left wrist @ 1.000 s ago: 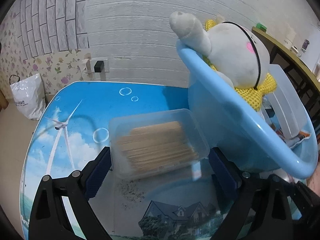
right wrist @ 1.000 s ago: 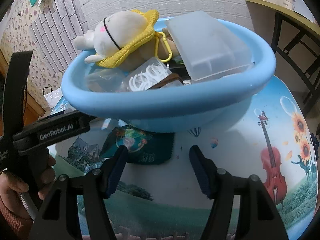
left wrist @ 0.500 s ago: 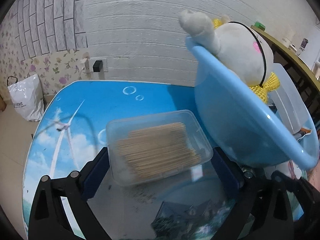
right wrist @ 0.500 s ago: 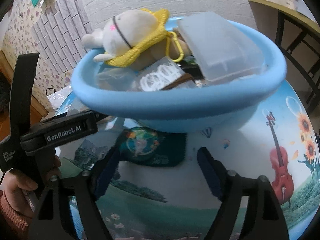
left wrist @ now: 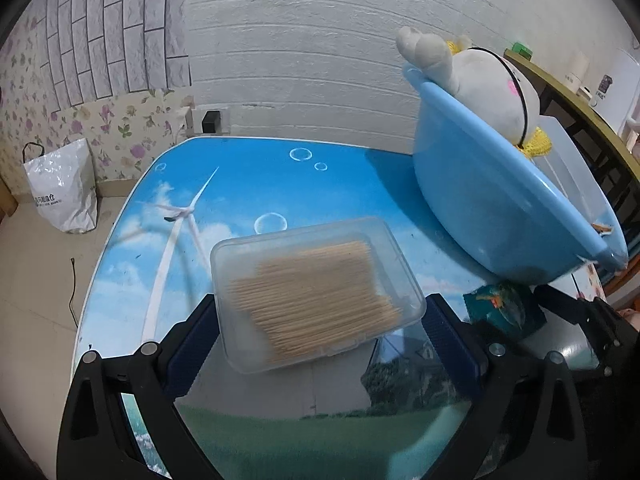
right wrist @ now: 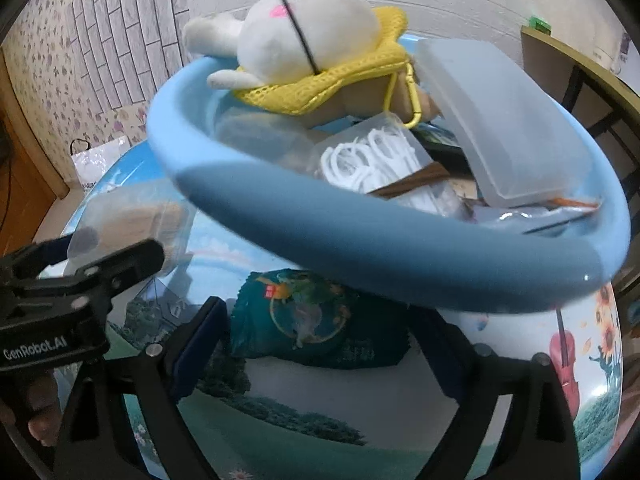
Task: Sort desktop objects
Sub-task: 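Grasp the clear box of wooden sticks with the left tool while the right tool grasps the green pouch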
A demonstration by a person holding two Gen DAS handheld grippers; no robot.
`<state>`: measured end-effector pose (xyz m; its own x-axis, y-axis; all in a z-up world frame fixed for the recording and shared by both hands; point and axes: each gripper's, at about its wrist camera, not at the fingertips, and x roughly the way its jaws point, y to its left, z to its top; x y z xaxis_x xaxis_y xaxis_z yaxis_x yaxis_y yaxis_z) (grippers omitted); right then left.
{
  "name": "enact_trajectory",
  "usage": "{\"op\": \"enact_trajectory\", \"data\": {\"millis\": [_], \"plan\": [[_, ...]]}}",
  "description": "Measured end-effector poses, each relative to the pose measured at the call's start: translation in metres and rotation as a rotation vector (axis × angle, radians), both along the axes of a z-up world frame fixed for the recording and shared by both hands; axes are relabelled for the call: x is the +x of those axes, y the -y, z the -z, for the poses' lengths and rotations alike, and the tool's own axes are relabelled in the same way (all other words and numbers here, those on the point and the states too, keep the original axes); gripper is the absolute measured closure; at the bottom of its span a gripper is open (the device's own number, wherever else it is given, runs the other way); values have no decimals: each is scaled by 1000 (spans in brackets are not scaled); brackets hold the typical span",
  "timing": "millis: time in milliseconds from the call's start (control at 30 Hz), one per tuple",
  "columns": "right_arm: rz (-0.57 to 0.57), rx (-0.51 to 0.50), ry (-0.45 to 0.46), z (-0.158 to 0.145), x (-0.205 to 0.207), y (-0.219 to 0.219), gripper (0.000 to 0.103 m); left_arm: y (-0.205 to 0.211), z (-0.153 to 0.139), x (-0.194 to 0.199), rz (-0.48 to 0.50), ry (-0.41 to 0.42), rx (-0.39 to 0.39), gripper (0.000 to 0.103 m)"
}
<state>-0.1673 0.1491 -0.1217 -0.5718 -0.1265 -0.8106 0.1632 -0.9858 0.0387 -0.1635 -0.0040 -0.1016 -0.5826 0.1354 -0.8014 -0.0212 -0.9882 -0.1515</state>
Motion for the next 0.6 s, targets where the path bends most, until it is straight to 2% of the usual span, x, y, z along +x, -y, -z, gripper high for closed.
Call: {"op": "enact_trajectory", "data": {"millis": [100,233,267,600], "plan": [[-25,3,-8,-1,3,-9,35,-3,-3,8,16,-19,-18,4],[-48,-4,-14,-4,10,-19,43,-7,-3,18,47,-12,-10,4],[-53,-5,-17,-4,13,-22,49,-8,-4,21,54,-10,-12,4],[-62,-48,-15,-7,49,-50,50,-26,-4,63,112,0,-14,4]]}}
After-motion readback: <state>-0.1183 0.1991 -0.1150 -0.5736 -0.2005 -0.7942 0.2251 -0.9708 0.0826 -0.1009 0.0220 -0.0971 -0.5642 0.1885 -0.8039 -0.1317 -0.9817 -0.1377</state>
